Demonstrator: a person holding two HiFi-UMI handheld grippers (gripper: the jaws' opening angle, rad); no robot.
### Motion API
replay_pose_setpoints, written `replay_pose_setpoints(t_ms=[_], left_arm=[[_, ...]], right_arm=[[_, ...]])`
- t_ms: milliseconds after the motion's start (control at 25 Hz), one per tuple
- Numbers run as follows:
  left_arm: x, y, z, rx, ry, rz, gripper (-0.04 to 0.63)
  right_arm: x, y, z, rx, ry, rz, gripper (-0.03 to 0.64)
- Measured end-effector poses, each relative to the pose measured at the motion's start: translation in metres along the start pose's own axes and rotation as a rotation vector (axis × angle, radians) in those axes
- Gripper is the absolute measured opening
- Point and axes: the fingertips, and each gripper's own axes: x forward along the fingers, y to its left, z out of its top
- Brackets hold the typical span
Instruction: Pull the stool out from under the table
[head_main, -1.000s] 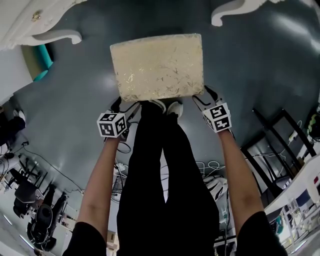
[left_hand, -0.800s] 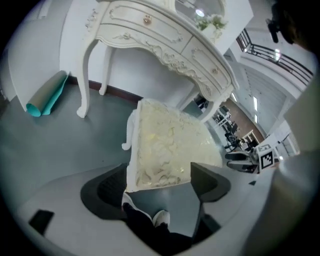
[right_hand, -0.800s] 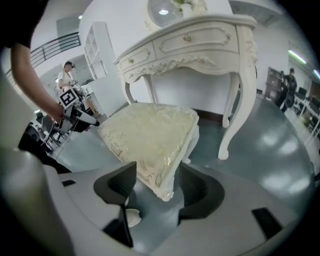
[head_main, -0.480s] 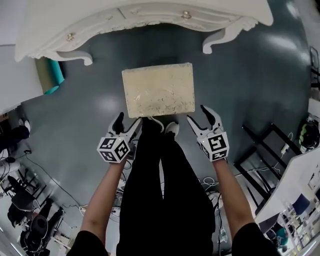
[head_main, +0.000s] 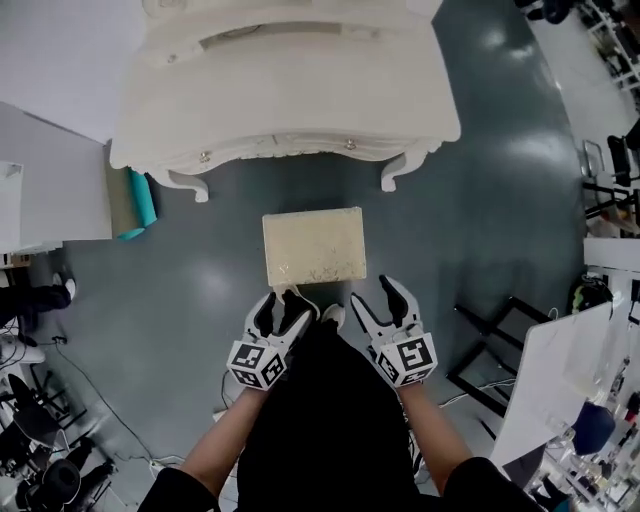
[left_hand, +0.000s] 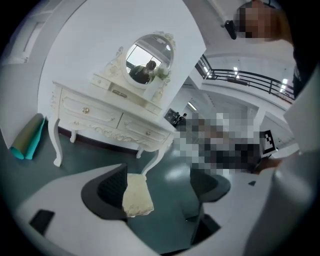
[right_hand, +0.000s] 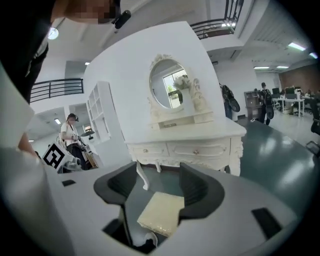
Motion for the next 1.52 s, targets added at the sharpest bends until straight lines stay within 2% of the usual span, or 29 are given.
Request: replay_pose_setpoints(t_ms=[80,200,280,400,520,600,640,720,800,960,1040,1240,1520], left_arm=[[-0.012,-0.035,0.02,0.037,-0.002,-0.059,0.41],[-0.03,-0.073,0.057,0.121,-0.023,-0.12,0.384],[-0.045,-0.089,0.078,0.15,-0.052,-0.149,0.33],[-0.059,-0.109,0.105,0.147,-0.094,-0.213,0.23],[-0.075,-0.114,0.127,0.154,-0.15,-0.18,0.131],[-0.087,-0.117,0.14,0.153,-0.193,-0.147,0.045],[-0.09,-0.122,0.147,0.143,-0.212,-0.148,0.024],[-0.096,-0.134,0.162,0.114,-0.254,-0.166,0.015],[-0.103,-0.148,0.179,0.141,-0.3,-0.168,0.015],[-0.111,-0.172,0.208,0.354,-0.372,-0.077,0.015],[-0.112,-0.179,0.215,0.407,-0.392,-0.037,0.015],[-0.109,-0.189,0.224,0.426,-0.409,-0.002,0.015],[-0.103,-0.199,0.229,0.429,-0.431,0.006,0.015]], right_arm=[[-0.02,0.024,0.027,-0.016,-0.044,0.018,0.284],[-0.048,0.045,0.061,-0.031,-0.109,0.032,0.226],[-0.064,0.05,0.076,-0.023,-0.142,0.02,0.197],[-0.078,0.052,0.109,-0.041,-0.202,0.01,0.165],[-0.087,0.056,0.136,-0.084,-0.247,-0.015,0.089],[-0.09,0.055,0.145,-0.094,-0.249,-0.046,0.07],[-0.093,0.055,0.149,-0.095,-0.251,-0.053,0.055],[-0.098,0.057,0.159,-0.095,-0.257,-0.043,0.036],[-0.103,0.067,0.17,-0.094,-0.268,-0.01,0.02],[-0.11,0.096,0.2,-0.102,-0.319,0.075,0.017],[-0.113,0.108,0.211,-0.126,-0.344,0.089,0.017],[-0.119,0.115,0.232,-0.173,-0.405,0.037,0.017],[-0.117,0.108,0.241,-0.2,-0.411,-0.006,0.017]])
